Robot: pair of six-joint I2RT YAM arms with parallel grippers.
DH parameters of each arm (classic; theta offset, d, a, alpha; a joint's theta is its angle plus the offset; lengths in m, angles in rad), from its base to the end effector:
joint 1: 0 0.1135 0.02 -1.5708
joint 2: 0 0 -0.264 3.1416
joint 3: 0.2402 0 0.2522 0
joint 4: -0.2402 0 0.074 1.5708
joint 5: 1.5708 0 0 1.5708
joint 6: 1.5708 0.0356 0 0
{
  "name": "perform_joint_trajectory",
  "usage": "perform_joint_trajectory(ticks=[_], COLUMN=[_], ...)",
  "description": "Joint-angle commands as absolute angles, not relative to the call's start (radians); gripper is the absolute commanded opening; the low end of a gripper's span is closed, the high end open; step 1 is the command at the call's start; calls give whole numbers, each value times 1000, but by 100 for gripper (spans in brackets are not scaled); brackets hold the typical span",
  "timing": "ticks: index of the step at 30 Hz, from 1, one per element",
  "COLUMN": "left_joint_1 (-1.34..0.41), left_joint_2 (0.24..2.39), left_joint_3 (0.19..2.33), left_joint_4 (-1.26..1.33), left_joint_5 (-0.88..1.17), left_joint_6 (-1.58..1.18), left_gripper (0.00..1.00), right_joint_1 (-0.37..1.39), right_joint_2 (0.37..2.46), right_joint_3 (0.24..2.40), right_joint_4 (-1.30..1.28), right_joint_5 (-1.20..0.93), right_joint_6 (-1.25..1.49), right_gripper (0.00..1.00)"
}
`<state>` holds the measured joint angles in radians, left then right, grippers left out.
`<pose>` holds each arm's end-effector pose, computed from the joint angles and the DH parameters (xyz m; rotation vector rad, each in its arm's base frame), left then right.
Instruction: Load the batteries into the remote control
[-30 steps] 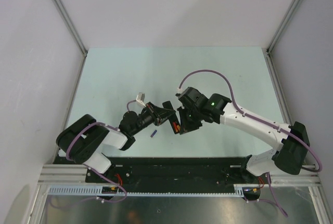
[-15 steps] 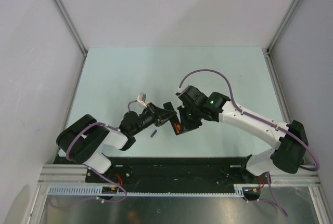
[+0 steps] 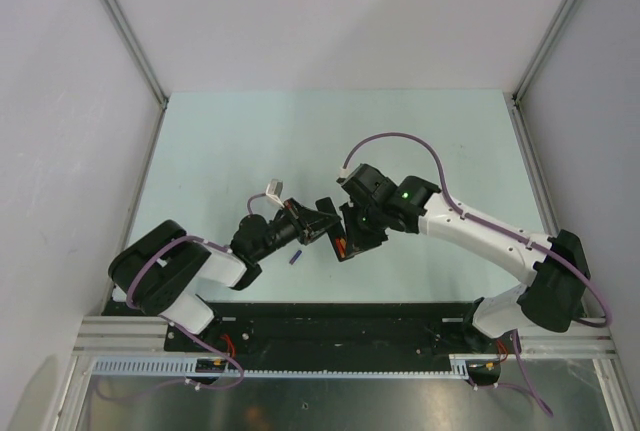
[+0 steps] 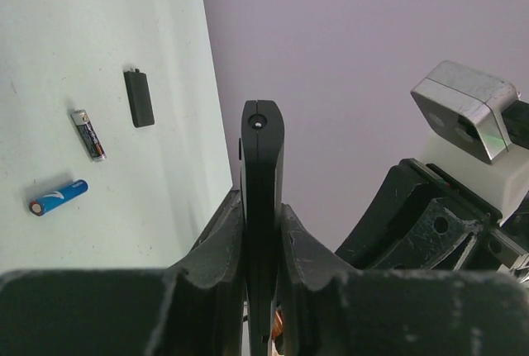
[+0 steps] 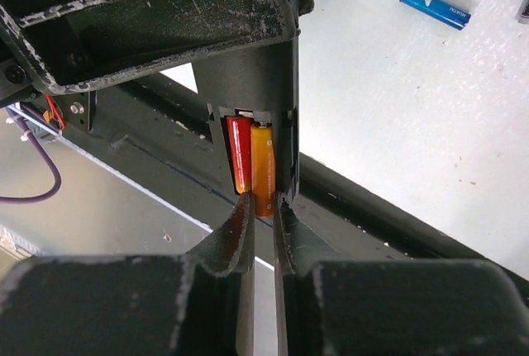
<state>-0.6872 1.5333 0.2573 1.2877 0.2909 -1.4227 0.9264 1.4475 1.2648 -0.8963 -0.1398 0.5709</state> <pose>0.1843 -0.1644 0.1616 -0.4171 1.8599 -1.7957 0.1708 0.2355 0.2937 -0.5451 2.7554 0.6238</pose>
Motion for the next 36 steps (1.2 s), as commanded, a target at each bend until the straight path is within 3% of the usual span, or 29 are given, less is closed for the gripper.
perform_joint_trajectory(ticks=[1, 21, 31, 36], left_joint_1=[-709, -709, -706, -675], left_joint_2=[1513, 1528, 1540, 1534], left_joint_3=[288, 302, 304, 307], left_joint_4=[1571, 1572, 1574, 1580], left_joint_5=[318, 305, 319, 373], left_joint_6=[-1453, -1463, -1489, -1525], left_gripper=[0, 0, 0, 0], right_joint_1=[925, 937, 919, 917], right_joint_2=[1451, 1411, 1310, 1136], right_joint_3=[1305, 1354, 1391, 1244], right_joint_4=[-874, -911, -881, -686], right_joint_5=[-106, -61, -2, 100], right_joint_6=[558, 572, 569, 563], right_gripper=[16, 44, 49, 50])
